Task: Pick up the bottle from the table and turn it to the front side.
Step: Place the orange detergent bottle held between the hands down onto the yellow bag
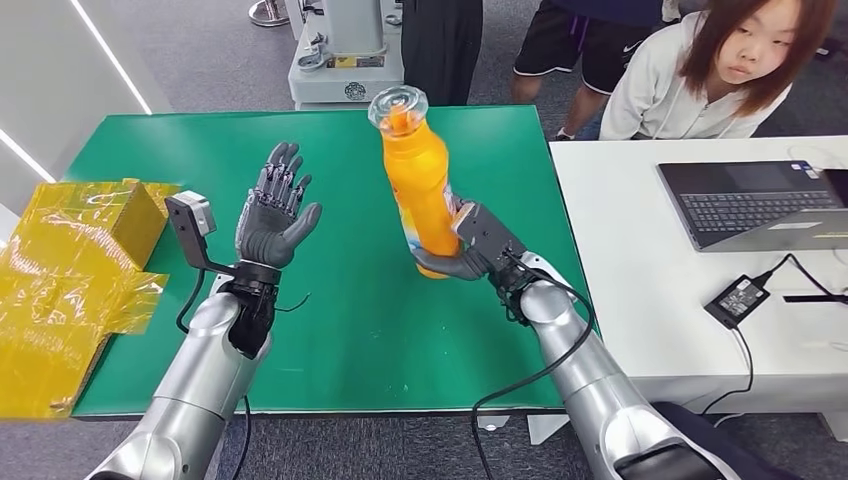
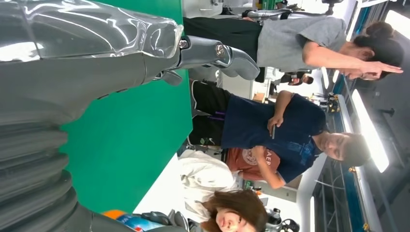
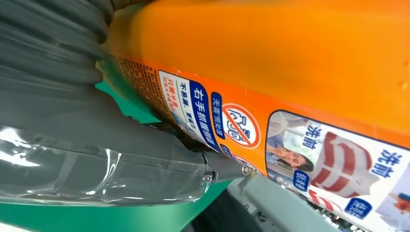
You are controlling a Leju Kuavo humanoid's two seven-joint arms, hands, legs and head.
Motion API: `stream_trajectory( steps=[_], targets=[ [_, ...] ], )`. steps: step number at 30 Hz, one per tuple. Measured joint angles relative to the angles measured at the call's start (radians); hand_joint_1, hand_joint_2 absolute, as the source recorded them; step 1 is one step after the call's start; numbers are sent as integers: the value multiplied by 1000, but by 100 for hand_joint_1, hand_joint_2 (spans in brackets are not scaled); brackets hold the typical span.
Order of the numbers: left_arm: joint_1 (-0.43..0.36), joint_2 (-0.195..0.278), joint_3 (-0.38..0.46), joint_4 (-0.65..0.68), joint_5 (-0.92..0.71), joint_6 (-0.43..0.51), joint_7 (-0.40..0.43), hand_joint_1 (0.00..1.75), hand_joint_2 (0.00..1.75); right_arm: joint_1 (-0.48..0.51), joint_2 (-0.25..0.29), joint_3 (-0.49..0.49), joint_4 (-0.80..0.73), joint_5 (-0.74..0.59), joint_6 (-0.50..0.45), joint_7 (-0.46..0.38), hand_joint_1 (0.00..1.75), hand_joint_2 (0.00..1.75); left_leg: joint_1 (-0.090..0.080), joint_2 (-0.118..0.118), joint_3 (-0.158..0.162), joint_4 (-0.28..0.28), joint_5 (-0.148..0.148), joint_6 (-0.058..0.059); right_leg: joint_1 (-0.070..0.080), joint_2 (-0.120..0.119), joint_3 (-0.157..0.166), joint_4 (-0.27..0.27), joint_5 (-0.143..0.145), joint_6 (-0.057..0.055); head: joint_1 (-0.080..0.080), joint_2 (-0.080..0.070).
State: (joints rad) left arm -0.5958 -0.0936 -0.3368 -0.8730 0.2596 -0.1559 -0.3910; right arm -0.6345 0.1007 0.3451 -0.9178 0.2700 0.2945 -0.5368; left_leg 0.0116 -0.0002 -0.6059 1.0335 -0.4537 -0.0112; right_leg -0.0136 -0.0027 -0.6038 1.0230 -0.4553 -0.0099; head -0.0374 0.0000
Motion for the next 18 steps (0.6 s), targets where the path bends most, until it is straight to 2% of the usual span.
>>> stream_trajectory(
  steps=[7, 11, 18],
  targets=[
    [2, 6, 0, -18, -7, 1, 1, 0, 175, 14, -16, -32, -11, -1, -5, -3, 175, 175, 0, 0, 0, 0, 0, 0, 0, 0, 0, 0, 0, 0, 0, 0],
    [2, 9, 1, -23, 1, -40, 8, 0, 175, 14, -26, -45, -10, 6, 8, -12, 175, 175, 0, 0, 0, 0, 0, 0, 0, 0, 0, 0, 0, 0, 0, 0],
    [10, -17, -26, -76, -46, -82, -20, 0, 175, -27, -10, -42, 25, 43, 5, 3, 175, 175, 0, 0, 0, 0, 0, 0, 0, 0, 0, 0, 0, 0, 0, 0]
  ],
)
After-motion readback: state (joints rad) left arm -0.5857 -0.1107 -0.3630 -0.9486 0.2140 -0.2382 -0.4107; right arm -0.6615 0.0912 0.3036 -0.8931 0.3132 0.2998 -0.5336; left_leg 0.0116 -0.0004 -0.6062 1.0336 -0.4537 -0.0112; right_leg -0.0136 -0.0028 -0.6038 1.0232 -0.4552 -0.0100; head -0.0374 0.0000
